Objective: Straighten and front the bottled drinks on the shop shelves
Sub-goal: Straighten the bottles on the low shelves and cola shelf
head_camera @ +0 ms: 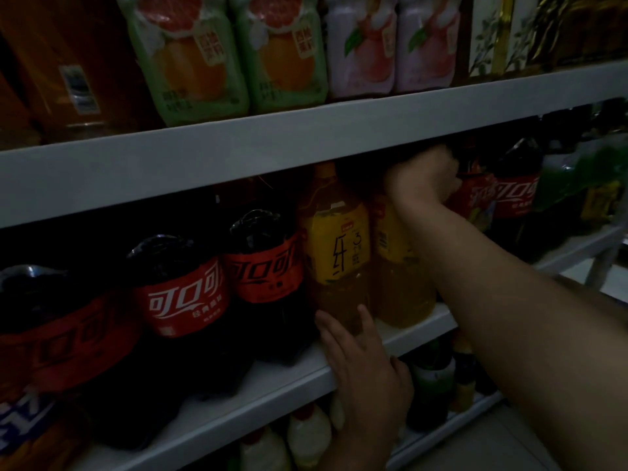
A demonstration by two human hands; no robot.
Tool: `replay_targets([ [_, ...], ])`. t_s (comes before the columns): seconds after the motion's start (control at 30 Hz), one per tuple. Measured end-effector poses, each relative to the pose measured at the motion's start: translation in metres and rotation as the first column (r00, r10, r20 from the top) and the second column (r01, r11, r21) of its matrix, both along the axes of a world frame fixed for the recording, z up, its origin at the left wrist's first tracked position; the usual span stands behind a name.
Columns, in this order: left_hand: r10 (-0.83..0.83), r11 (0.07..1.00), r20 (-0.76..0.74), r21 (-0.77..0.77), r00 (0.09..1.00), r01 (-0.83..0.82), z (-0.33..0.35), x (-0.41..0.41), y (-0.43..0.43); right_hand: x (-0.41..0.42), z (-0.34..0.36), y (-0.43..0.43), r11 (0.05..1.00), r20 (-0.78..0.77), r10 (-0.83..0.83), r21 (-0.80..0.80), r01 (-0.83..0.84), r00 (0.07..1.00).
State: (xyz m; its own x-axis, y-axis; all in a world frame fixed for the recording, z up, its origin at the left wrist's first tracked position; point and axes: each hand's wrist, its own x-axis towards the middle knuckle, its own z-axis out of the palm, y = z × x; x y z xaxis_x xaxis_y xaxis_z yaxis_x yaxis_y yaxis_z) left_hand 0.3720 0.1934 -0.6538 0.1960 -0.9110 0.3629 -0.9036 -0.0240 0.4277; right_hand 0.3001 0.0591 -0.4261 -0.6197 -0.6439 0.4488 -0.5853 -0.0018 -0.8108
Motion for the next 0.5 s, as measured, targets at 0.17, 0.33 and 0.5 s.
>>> replay_targets([
  [0.17,-0.163,0.975,0.262,-0.107,0.951,0.196,0.002,-0.002,0.001,0.004,-0.012,0.007,0.996,-0.081,0.086,-0.020,-0.088,0.993],
  [0.33,-0.412,0.882,0.498,0.009,0.763,0.471,0.010,-0.007,-0.013,-0.017,-0.054,0.036,0.906,-0.220,0.303,-0.235,-0.352,0.927],
  [0.5,-0.402,0.899,0.637,0.141,0.658,0.413,-0.005,0.000,-0.033,-0.023,-0.073,0.037,0.929,-0.400,0.228,-0.184,-0.322,0.888],
])
